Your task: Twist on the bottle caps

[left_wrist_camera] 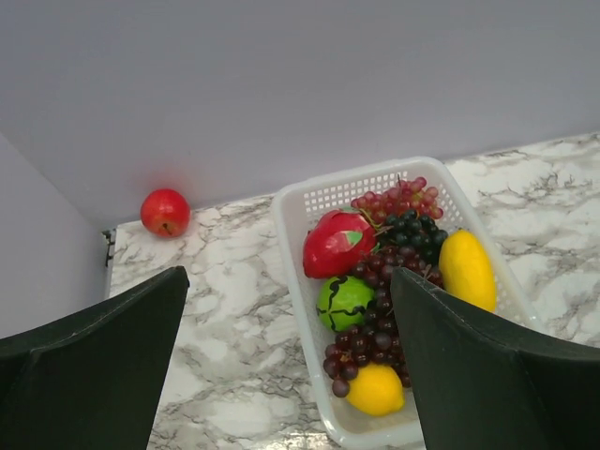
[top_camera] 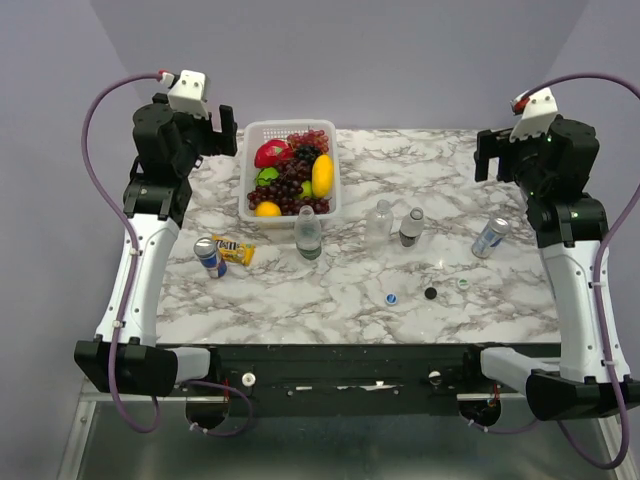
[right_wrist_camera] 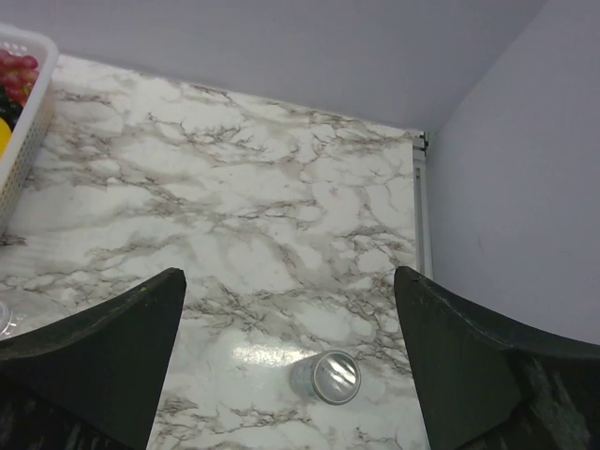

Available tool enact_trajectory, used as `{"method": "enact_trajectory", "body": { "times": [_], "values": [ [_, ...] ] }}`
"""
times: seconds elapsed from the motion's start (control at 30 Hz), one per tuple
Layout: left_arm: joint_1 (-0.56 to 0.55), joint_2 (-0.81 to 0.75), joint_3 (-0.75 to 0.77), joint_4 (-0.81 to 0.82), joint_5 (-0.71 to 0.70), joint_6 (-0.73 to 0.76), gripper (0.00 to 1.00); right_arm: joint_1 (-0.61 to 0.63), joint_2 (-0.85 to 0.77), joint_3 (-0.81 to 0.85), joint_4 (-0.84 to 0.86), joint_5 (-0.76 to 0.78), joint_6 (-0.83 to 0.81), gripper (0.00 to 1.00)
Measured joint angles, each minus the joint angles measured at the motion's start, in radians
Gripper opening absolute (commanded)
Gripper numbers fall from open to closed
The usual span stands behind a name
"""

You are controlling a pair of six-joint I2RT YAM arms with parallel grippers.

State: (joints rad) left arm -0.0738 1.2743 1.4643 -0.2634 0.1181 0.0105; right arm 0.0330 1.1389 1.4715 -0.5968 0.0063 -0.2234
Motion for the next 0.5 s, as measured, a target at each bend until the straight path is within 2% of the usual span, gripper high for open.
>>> {"method": "enact_trajectory", "body": {
  "times": [0.1, 0.27, 0.37, 0.47, 0.5],
  "values": [
    [0.0, -0.001, -0.013, -0.011, 0.025, -0.002, 0.99, 0.0, -0.001, 0.02, -0.009, -0.06, -0.021, 1.0],
    [0.0, -0.033, -0.073, -0.019, 0.072, -0.018, 0.99, 0.016, -0.002, 0.047, -0.107, -0.349, -0.211, 0.98],
    [0.0, -0.092, -0.144, -0.03, 0.165, 0.03, 0.99, 0.147, 0.048, 0.141, -0.218, -0.435, -0.315, 0.95],
    [-0.003, -0.161, -0.211, -0.059, 0.183, 0.089, 0.99, 0.294, 0.137, 0.254, -0.273, -0.484, -0.368, 0.94],
    [-0.001, -0.187, -0.235, -0.068, 0.179, 0.116, 0.98, 0.307, 0.147, 0.282, -0.277, -0.501, -0.372, 0.93]
  ]
}}
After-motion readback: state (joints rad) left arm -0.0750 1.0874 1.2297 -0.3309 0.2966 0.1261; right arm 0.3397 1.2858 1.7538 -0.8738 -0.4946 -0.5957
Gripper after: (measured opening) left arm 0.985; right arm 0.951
